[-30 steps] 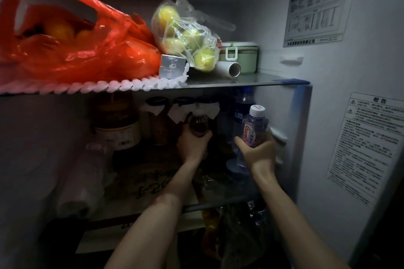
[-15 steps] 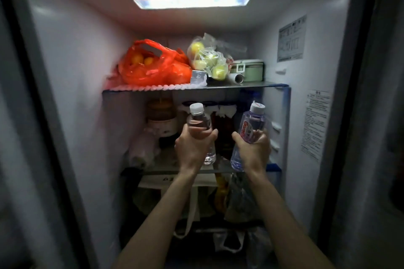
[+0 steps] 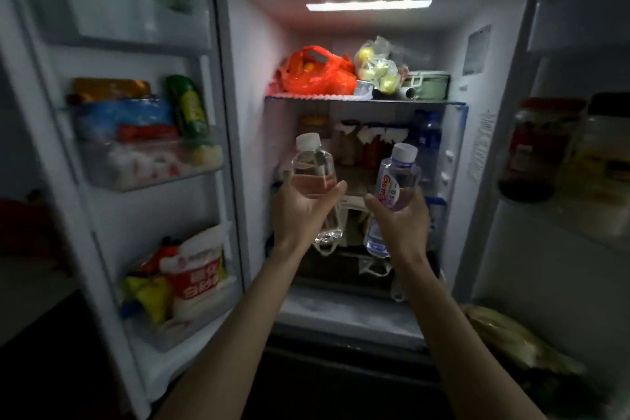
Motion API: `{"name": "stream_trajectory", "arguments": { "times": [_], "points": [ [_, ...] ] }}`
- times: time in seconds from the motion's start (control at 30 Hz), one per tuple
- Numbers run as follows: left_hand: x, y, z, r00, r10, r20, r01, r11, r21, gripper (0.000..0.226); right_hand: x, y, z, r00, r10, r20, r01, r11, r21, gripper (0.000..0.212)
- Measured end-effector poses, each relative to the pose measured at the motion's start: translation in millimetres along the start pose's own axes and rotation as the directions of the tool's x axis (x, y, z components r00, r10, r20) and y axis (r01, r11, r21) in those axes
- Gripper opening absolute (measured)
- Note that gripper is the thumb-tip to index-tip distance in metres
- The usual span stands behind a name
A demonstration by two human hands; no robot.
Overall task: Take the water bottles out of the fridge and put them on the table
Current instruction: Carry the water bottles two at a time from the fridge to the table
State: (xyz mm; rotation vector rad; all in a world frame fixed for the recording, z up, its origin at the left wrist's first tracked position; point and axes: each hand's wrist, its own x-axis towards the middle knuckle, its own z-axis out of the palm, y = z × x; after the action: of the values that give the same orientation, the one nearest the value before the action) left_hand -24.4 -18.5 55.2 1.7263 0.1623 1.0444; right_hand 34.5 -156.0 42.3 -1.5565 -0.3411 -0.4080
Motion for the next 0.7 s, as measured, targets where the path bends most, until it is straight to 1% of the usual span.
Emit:
{"name": "stream_trajectory", "arguments": {
  "times": [0.07,0.13,0.27,0.3,0.37,0.5,0.53,0.6,0.7],
  "points": [
    [-13,8,-25,1.0,-0.019,0.006,0.019,1.0,0.0,0.035,-23,-19,6,0.999,-0.029,0.046,0.028,1.0,0.014,0.037],
    [-26,18,-53,0.999,-0.041,-0.009,0.041,0.999,0.012,0.034,-47,-37,18,0.996,-0.054,0.077,0.052,0.998,0.026,0.035],
    [-49,32,-125,0.99,-0.095,-0.107,0.098,0.995,0.026,0.028,-97,-75,59,0.981,-0.092,0.169,0.078,0.993,0.09,0.036],
    [-53,35,-147,0.985,-0.11,-0.133,0.115,0.993,0.031,0.029,-112,-85,71,0.974,-0.095,0.204,0.073,0.991,0.115,0.035],
    [-61,40,-196,0.974,-0.13,-0.186,0.141,0.989,0.048,0.032,-143,-105,100,0.958,-0.104,0.266,0.062,0.985,0.164,0.033],
    [-86,51,-302,0.954,-0.109,-0.28,0.139,0.986,0.091,0.014,-215,-138,164,0.932,-0.081,0.352,0.013,0.981,0.192,0.035],
    [-93,52,-330,0.951,-0.105,-0.29,0.141,0.985,0.105,0.014,-235,-145,181,0.927,-0.064,0.37,-0.01,0.981,0.194,0.037],
    [-109,49,-391,0.944,-0.121,-0.308,0.159,0.982,0.104,0.015,-280,-157,218,0.906,-0.051,0.421,-0.041,0.977,0.207,0.042],
    [-133,41,-481,0.926,-0.172,-0.335,0.224,0.967,0.124,0.026,-350,-171,271,0.869,-0.033,0.494,-0.091,0.97,0.225,0.052]
  ]
}}
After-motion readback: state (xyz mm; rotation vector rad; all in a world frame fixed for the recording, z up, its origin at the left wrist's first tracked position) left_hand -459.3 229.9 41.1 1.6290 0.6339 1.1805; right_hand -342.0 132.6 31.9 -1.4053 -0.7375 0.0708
